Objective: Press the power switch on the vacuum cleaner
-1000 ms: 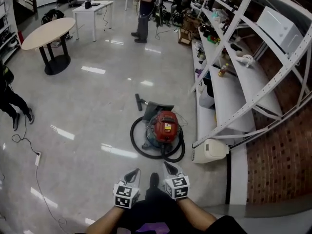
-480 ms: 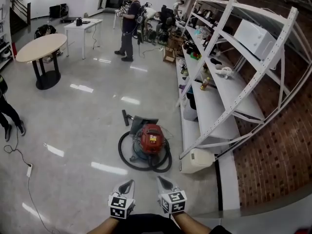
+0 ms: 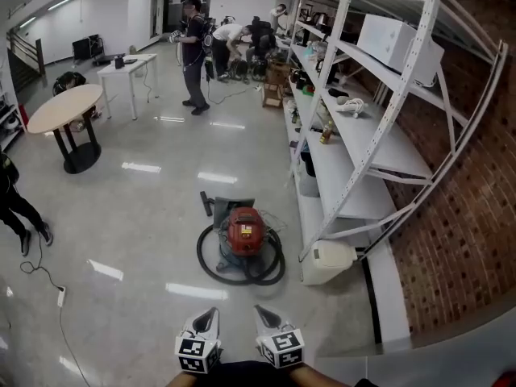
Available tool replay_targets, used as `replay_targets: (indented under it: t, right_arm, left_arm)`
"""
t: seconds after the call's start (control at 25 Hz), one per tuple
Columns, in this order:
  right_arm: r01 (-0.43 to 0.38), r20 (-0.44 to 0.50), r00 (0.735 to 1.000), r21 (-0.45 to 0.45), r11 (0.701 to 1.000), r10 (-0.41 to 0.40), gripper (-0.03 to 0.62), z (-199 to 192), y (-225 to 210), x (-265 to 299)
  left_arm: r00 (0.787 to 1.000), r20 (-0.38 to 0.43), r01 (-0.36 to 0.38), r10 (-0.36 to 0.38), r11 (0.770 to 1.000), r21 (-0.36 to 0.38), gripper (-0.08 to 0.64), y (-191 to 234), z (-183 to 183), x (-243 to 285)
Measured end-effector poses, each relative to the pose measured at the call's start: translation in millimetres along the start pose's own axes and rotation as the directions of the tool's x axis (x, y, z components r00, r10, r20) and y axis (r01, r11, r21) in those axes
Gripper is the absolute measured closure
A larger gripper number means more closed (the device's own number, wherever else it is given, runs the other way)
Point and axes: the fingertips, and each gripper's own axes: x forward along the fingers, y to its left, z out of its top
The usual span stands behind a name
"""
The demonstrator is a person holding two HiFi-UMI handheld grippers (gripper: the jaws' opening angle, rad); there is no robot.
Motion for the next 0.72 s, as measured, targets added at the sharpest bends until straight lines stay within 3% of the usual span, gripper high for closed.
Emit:
replay_targets:
  t: [0.4,0.52,0.72]
  right_arm:
    - [-0.073,0.024,0.997,-0.005,0.997,0.073,0.6,-29,-10,-52]
    - [-0.071,0.022,0.997,-0.008,0.997,0.071,0.6,-33,-14,-64]
    - [-0.068,0.089,0.994,-0.026,0.997,0.07,0.6,-8,-11,-92]
  left_arm:
    - [0.997,-0.003,-0.072,0.072,0.997,-0.007,0.545,-67,-28,-38]
    - [0.995,0.026,-0.093,0.093,0.996,0.014,0.545,-80,-16,-46]
    - [0.991,0.089,-0.107,0.102,0.993,0.055,0.545,-95,1,-59]
